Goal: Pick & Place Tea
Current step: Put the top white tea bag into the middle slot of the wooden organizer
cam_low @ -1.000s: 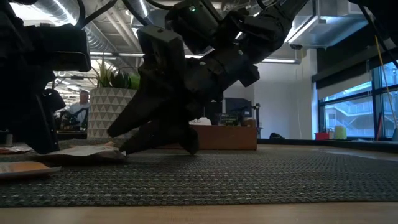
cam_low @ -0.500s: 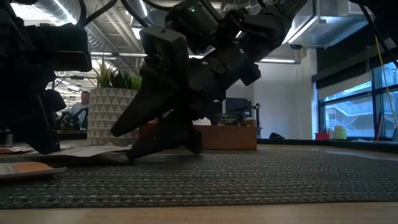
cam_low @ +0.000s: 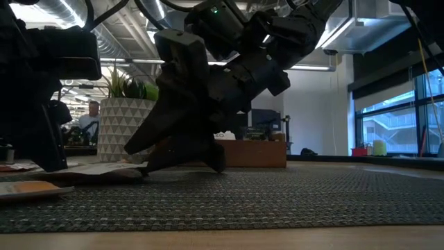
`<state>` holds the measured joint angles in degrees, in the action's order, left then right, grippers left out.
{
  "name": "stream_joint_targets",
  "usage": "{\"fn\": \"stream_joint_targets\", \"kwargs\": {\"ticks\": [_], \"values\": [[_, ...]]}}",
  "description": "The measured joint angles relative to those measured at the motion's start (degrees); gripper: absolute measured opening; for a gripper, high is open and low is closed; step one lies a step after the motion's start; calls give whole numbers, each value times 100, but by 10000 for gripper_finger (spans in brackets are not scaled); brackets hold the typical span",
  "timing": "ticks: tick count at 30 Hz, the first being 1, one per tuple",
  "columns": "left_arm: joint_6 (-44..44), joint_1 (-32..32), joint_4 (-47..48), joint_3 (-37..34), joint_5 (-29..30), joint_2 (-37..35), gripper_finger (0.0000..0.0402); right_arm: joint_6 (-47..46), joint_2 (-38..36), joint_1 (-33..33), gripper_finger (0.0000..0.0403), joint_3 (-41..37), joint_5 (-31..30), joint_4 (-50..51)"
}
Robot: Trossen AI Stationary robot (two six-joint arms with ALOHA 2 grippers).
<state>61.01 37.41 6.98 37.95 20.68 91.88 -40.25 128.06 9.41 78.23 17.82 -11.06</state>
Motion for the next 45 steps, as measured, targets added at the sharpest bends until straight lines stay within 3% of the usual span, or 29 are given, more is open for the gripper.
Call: {"fn": "stream_joint_targets", "kwargs": {"ticks": [9, 45], "values": [[36, -2, 2, 0, 22, 0, 108, 176, 5, 6, 92, 3, 27, 42], [415, -2, 13, -1, 240, 0, 111, 176, 16, 52, 84, 1, -179, 19]]}}
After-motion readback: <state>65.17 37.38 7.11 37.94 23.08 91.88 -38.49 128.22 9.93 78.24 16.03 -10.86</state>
